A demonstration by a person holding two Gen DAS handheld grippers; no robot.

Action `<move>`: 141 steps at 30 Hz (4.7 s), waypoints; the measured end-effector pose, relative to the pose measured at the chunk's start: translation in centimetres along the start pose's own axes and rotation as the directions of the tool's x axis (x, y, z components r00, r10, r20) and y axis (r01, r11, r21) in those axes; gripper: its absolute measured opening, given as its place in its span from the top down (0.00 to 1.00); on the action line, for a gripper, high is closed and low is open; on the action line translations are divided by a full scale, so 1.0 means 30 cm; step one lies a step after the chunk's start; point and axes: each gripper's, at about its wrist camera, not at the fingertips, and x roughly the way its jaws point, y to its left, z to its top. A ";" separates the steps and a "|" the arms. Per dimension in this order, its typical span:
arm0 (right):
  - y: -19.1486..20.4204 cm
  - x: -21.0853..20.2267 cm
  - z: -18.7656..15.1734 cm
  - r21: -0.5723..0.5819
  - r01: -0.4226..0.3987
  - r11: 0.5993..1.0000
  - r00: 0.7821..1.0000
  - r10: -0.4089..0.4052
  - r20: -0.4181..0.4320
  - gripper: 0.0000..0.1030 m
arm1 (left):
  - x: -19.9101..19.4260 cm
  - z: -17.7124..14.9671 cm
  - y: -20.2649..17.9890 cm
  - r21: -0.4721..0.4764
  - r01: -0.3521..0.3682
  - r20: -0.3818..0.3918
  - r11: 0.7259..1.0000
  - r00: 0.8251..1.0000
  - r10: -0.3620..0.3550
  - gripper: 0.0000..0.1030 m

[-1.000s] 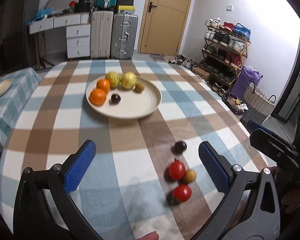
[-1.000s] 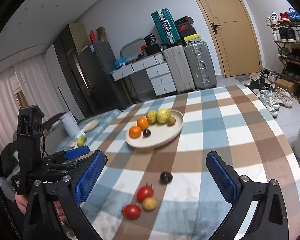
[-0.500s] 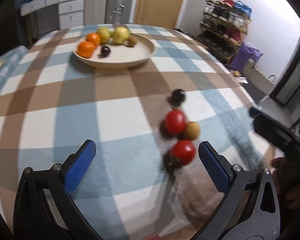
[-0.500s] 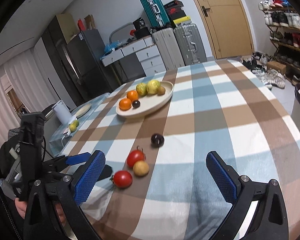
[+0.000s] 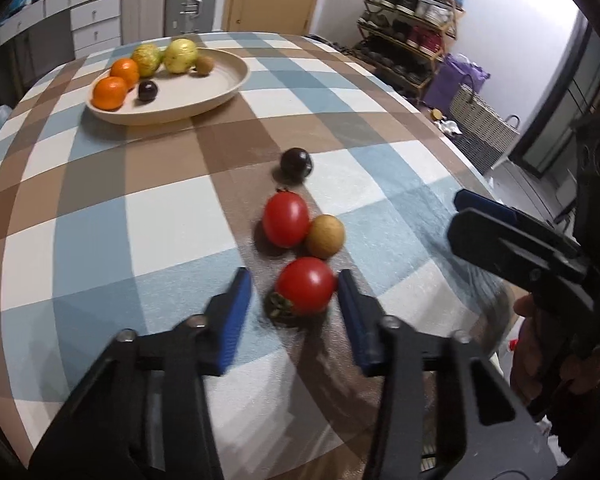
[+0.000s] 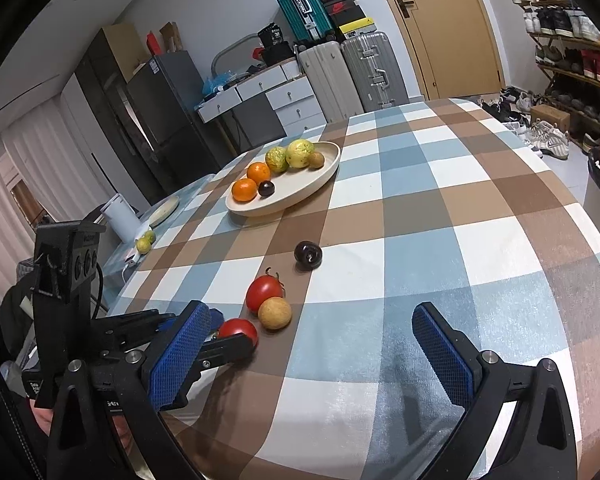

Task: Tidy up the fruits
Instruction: 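Close the left gripper around a red tomato and lift it, then grasp the second tan round fruit with the right gripper while the left holds the tomato, then lower the tomato and tan fruit onto the white plate and open both grippers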

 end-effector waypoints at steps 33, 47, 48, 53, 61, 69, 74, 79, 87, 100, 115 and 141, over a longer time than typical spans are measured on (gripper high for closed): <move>0.104 0.158 0.016 -0.069 -0.046 0.997 0.987 0.035 -0.157 0.12 | -0.225 0.005 0.224 -0.145 0.033 0.152 0.989 0.988 -0.011 0.74; 0.129 0.253 0.026 -0.149 0.005 0.989 0.974 -0.038 -0.222 0.50 | -0.238 -0.014 0.293 -0.196 0.041 0.171 0.980 0.985 -0.007 0.73; 0.129 0.258 0.025 -0.152 0.004 0.988 0.973 -0.039 -0.228 0.54 | -0.238 -0.014 0.294 -0.194 0.042 0.170 0.980 0.985 -0.009 0.73; 0.135 0.255 0.021 -0.166 -0.016 0.986 0.974 -0.023 -0.227 0.74 | -0.233 -0.009 0.297 -0.198 0.036 0.174 0.979 0.985 -0.001 0.73; 0.116 0.220 0.028 -0.139 -0.028 0.990 0.983 0.003 -0.182 0.75 | -0.222 0.034 0.306 -0.199 0.024 0.178 0.980 0.984 0.012 0.73; 0.085 0.156 0.091 -0.084 -0.074 0.994 0.993 0.066 -0.099 0.75 | -0.230 0.154 0.337 -0.197 0.010 0.224 0.980 0.974 0.035 0.73; 0.074 0.148 0.165 -0.084 -0.084 0.993 0.994 0.078 -0.074 0.75 | -0.209 0.248 0.363 -0.201 0.007 0.228 0.979 0.973 0.040 0.73; 0.048 0.177 0.240 -0.065 -0.096 0.993 0.994 0.091 -0.067 0.75 | -0.164 0.342 0.386 -0.210 0.008 0.223 0.978 0.974 0.040 0.73; 0.057 0.255 0.391 -0.094 -0.115 0.989 0.992 0.110 -0.059 0.75 | -0.073 0.480 0.424 -0.201 -0.003 0.209 0.980 0.977 0.046 0.73; 0.058 0.519 0.576 -0.126 -0.126 0.984 0.987 0.112 -0.113 0.75 | 0.134 0.677 0.560 -0.241 0.011 0.139 0.971 0.990 0.023 0.73; 0.015 0.782 0.664 -0.002 -0.144 0.990 0.971 0.140 -0.194 0.74 | 0.303 0.735 0.627 -0.240 -0.008 0.087 0.971 0.996 0.030 0.73; 0.020 0.647 0.678 0.026 -0.118 0.993 0.986 0.121 -0.111 0.45 | 0.196 0.729 0.587 -0.254 -0.004 0.147 0.967 0.988 0.043 0.55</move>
